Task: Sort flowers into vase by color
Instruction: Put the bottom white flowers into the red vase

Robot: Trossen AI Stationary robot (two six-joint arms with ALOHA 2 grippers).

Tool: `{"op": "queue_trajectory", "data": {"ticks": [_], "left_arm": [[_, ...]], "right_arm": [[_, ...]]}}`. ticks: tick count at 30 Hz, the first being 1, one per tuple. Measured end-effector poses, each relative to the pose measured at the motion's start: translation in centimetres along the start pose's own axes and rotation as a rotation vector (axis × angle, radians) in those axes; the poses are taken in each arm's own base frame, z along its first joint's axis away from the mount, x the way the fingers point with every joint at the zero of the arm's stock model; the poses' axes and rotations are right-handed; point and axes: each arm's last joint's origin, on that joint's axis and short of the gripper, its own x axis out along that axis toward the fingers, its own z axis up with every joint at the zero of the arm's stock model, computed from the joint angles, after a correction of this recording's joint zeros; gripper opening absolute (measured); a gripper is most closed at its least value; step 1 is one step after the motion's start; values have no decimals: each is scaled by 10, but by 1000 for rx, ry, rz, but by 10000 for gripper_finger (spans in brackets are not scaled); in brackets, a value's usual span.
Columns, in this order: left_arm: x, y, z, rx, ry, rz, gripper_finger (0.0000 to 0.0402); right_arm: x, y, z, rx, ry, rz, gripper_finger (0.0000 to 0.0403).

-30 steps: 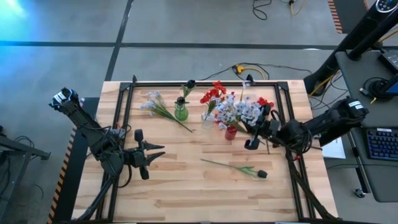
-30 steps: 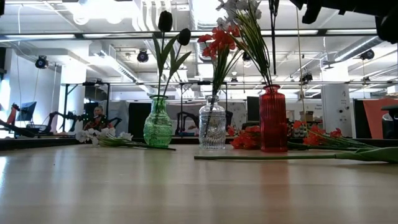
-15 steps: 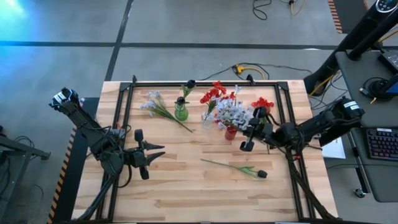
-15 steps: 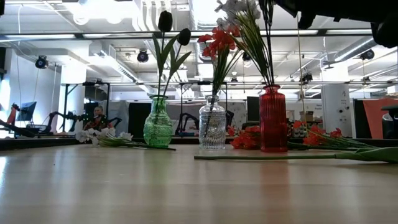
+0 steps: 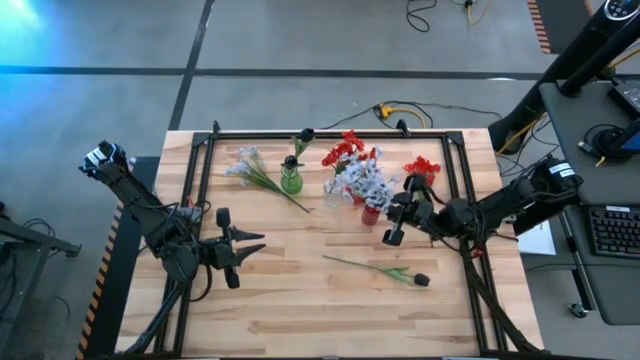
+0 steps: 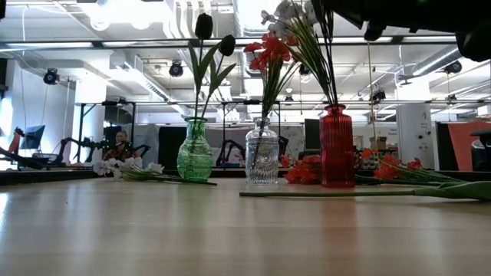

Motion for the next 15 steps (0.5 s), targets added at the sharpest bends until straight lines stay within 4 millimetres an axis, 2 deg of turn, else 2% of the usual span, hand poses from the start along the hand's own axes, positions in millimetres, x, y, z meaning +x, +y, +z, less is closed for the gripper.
{"op": "queue_trajectory", "data": {"ticks": [15], "left_arm": [[0, 0, 0, 0, 0, -1, 77]], "right_arm": [[-1, 3, -10, 38, 110, -14, 13]]}}
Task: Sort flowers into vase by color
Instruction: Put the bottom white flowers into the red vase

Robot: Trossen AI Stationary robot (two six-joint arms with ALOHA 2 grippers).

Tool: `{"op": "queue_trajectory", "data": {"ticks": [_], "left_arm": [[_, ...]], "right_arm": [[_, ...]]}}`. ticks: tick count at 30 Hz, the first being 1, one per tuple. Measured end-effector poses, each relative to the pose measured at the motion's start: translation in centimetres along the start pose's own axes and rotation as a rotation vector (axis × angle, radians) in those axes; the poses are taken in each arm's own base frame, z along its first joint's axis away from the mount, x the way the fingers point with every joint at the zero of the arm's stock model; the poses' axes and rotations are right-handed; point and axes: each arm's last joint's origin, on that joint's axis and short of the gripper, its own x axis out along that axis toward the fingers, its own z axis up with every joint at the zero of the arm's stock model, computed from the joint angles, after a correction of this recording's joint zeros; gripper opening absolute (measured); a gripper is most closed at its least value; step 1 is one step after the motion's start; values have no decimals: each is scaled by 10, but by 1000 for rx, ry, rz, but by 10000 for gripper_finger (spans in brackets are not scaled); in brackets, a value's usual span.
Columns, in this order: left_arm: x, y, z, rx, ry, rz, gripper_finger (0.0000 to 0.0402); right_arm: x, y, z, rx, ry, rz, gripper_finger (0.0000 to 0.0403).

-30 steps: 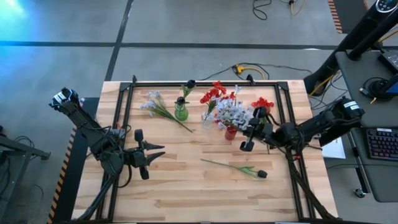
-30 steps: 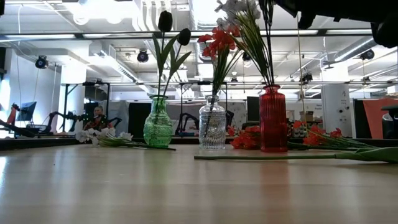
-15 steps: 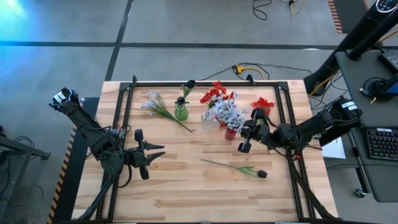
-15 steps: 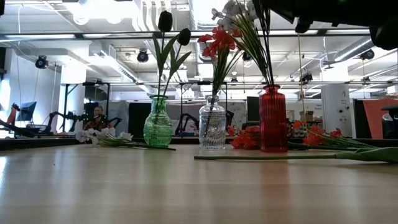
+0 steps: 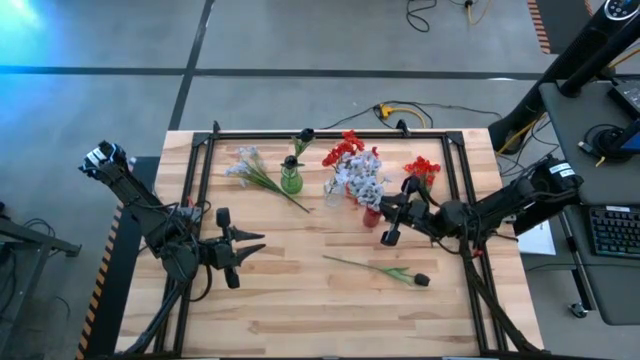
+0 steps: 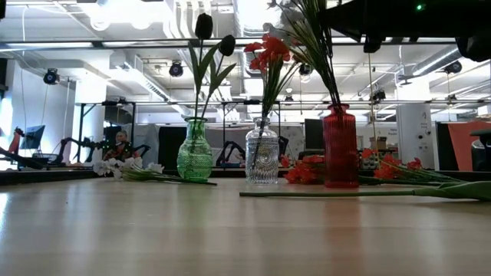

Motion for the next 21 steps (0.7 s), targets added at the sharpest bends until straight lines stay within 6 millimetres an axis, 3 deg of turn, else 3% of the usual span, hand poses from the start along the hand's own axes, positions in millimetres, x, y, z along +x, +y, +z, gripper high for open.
{"op": "queue_trajectory", "data": {"ticks": [21], "left_arm": [[0, 0, 0, 0, 0, 0, 77]], "right_arm": [[0, 3, -10, -20, 85, 30, 13]]}}
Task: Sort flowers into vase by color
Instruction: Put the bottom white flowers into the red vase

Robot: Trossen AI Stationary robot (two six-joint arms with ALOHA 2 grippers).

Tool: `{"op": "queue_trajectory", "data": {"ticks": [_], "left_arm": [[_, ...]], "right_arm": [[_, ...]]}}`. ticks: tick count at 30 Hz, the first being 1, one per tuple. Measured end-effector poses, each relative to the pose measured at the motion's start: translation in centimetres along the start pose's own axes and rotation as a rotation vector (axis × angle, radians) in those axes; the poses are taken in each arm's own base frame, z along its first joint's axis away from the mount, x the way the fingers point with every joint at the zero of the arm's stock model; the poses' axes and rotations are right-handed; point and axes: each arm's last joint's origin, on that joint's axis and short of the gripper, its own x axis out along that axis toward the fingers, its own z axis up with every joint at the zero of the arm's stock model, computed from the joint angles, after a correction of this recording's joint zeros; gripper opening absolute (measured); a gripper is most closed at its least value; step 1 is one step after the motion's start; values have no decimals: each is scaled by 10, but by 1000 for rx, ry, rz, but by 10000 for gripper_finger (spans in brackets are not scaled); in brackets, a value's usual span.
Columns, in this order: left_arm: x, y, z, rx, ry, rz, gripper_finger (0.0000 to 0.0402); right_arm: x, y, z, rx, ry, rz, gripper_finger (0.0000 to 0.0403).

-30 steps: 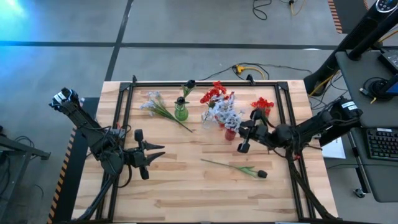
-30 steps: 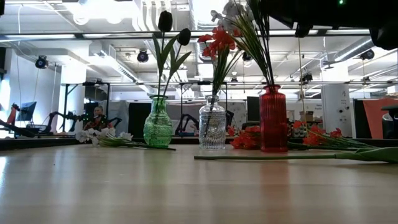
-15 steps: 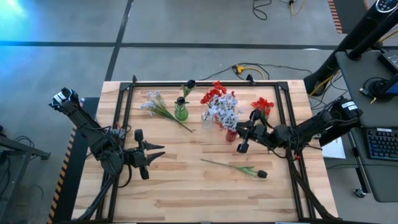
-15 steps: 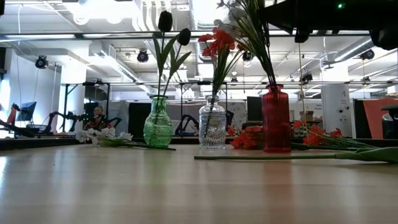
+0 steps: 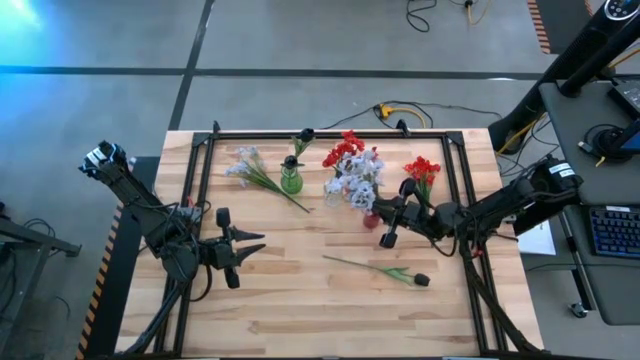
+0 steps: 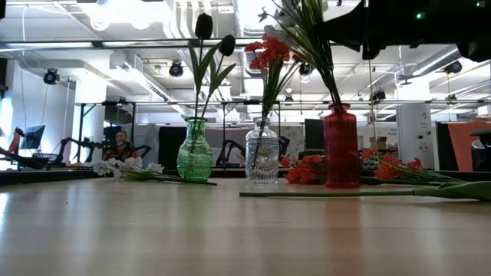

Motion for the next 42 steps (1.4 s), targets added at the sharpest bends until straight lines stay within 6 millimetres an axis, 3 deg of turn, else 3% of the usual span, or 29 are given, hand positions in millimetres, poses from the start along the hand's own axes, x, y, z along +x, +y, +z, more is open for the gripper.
{"op": "queue_trajectory", "data": {"ticks": [19, 42], "left_arm": [[0, 0, 0, 0, 0, 0, 77], [0, 0, 0, 0, 0, 0, 77]], "right_arm": [[0, 0, 0, 0, 4, -1, 17], [10, 2, 13, 83, 10, -42, 176]]}}
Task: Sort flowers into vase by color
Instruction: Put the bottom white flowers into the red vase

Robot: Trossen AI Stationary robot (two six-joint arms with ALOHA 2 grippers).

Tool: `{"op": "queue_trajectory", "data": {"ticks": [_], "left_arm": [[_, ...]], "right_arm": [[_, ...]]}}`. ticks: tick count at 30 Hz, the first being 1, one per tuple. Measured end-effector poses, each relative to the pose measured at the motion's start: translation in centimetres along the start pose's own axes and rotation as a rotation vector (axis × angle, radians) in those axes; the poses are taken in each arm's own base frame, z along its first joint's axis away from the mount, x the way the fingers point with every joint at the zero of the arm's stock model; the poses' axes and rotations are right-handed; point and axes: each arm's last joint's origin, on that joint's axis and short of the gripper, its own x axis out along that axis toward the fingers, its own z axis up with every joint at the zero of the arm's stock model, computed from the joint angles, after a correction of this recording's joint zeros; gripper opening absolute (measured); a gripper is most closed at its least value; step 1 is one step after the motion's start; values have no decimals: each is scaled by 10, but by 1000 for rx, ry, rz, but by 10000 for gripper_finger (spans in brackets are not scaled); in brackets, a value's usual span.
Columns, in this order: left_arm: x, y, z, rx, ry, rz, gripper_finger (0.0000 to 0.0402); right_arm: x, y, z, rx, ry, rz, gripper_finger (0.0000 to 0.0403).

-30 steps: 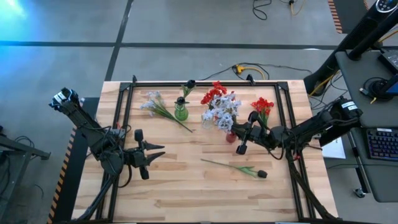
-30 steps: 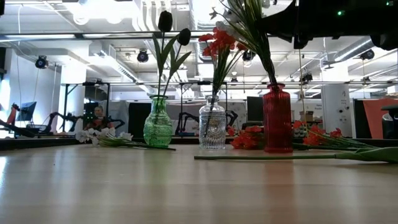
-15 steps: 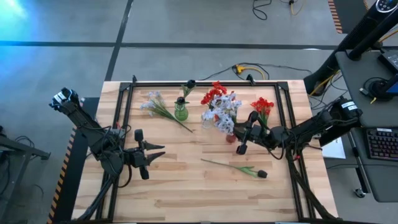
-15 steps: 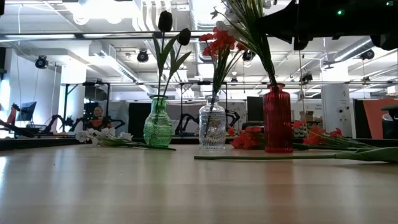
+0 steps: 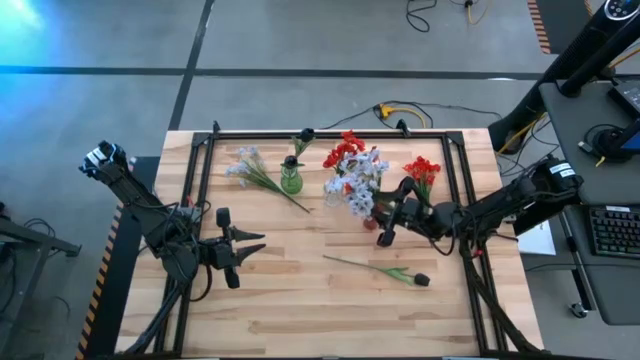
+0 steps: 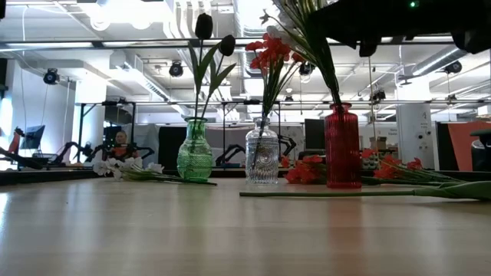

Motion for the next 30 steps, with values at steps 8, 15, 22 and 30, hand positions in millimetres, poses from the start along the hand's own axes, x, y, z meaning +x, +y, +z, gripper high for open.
{"op": "queue_trajectory", "data": {"ticks": [8, 15, 22, 30], "left_arm": [[0, 0, 0, 0, 0, 0, 77], [0, 0, 0, 0, 0, 0, 77], [0, 0, 0, 0, 0, 0, 77], [0, 0, 0, 0, 0, 0, 77]], "right_arm": [[10, 6, 6, -4, 80, -25, 204], [19, 11, 14, -23, 133, -25, 210], [23, 12, 16, -35, 179, -36, 210], [26, 13, 23, -6, 163, -57, 210]]}}
